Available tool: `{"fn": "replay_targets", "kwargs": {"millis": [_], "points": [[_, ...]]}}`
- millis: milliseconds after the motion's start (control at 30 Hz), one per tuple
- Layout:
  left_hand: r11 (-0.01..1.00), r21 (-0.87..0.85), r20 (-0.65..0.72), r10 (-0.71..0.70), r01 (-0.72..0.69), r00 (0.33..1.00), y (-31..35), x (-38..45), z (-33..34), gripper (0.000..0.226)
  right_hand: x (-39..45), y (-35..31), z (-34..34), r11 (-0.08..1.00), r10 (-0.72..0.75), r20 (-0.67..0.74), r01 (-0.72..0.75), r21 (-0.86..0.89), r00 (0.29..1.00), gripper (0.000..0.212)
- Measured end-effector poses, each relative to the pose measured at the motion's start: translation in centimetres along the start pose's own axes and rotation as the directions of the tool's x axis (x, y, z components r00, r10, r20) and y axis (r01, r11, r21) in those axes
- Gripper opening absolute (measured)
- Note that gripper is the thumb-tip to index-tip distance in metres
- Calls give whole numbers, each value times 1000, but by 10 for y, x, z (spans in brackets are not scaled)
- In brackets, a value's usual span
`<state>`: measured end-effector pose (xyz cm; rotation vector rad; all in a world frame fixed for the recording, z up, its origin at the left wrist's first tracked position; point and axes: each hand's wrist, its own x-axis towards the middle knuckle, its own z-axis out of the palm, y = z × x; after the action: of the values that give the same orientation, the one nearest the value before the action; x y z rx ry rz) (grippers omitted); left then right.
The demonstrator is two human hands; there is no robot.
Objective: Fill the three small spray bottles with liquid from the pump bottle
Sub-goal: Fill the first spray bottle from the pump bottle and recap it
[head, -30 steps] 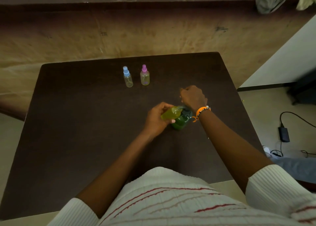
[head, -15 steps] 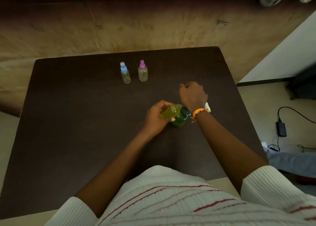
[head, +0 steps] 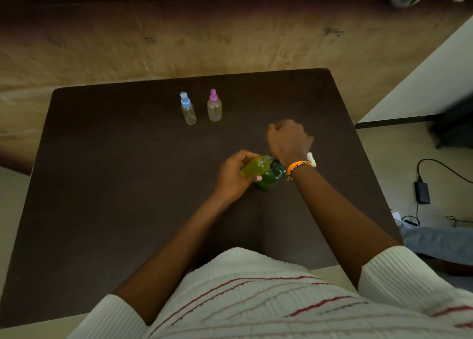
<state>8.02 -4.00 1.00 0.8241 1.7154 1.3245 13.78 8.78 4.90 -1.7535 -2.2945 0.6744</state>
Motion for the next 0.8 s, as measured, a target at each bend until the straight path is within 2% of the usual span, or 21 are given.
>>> {"fn": "replay_targets", "kwargs": {"millis": [167,267,333,433,500,567,633,700,800], "points": [[1000,4,-2,-9,9,1000,3,-1,0,45,0,1,0,1000,19,53,-20,12,998,34],[1000,11,-10,-4,4,1000,3,-1,-1,47,5,5,1,972,131,169,-160,172,977,51],[1000,27,-13,-10,11,1000,2,-1,-1,47,8,7,1,937,154,231,-216,274,961,55],[999,42,-16,-14,15,1000,1,0,-1,45,14,13,2,820,185,339,-335,464,922,57],[999,47,-12,-26,26,1000,1,0,-1,47,22,23,1,761,194,361,-372,532,912,59],[997,67,-7,-38,39,999,1,0,-1,44,31,38,0,812,191,323,-334,479,927,58],[996,80,-8,-44,45,999,0,0,-2,43,41,61,3,925,207,220,-264,272,953,50],[995,83,-18,-47,49,999,0,0,-2,42,43,88,8,979,182,152,-193,61,971,38],[995,83,-34,-59,62,998,-1,0,-2,42,35,120,20,988,146,201,-153,23,969,42]]}}
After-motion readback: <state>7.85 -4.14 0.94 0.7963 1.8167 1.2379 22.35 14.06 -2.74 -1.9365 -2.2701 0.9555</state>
